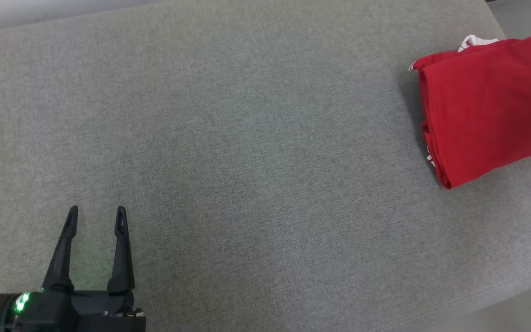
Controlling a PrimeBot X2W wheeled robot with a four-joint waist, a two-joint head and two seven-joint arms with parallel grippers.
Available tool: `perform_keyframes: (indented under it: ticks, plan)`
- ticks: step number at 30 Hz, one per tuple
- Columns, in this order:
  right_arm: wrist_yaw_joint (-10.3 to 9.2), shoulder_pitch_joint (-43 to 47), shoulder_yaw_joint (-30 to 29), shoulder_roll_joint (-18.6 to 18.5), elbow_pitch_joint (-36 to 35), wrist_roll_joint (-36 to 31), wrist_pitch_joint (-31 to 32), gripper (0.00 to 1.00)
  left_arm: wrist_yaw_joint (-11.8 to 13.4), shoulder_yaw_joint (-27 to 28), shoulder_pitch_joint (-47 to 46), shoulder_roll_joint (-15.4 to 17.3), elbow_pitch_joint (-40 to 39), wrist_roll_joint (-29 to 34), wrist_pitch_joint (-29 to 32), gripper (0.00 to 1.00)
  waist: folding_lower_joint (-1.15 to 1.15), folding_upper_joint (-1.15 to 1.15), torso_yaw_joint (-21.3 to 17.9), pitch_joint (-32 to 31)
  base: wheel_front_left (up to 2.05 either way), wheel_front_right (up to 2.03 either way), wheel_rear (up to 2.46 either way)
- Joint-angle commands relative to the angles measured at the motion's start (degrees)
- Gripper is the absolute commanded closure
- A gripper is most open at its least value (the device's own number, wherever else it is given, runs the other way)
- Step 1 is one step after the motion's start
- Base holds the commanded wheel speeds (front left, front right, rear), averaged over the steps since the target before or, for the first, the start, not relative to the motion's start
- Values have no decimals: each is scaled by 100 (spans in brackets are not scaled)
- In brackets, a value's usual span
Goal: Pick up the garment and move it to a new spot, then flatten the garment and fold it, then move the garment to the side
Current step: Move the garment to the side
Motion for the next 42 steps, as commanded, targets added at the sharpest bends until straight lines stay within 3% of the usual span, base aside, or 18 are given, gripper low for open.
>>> perform_keyframes:
  ticks: [1,2,3,4,13,22,24,34,42]
  plan:
    - [-12,-33,-100,73,15,-114,-88,100,-21,-4,-68,27,-51,27,-15,0,0,-1,59,100,0,0,0]
    - [-12,-42,-225,126,35,-199,-176,100,-30,-23,-62,33,-95,34,-15,0,0,-1,75,136,0,0,0]
    - [-12,-46,-335,201,67,-269,-243,43,-50,-58,-47,49,-117,24,-15,0,0,-1,85,160,0,0,0]
    - [-12,-60,-467,262,86,-354,-327,0,-28,-55,-61,52,-190,27,-15,0,0,-1,96,186,0,0,0]
    - [-12,89,-606,574,261,-756,-1059,0,-21,-26,3,1,-217,-161,-15,0,0,-1,172,1,0,0,0]
    - [-14,759,21,823,-250,-82,-1969,0,162,120,164,-144,92,-445,-15,0,0,-1,301,-644,0,0,0]
    - [-14,941,253,638,-272,262,-2330,0,188,159,194,-176,150,-546,-14,0,0,-1,361,-791,0,0,0]
    - [-11,3056,1179,1370,-2014,1173,-3380,0,353,202,581,-280,532,-834,-15,0,0,-1,733,-1528,0,0,0]
    - [-12,4194,1569,1814,-2607,1350,-3796,0,422,191,844,-283,782,-869,-15,0,0,-1,926,-1987,0,0,0]
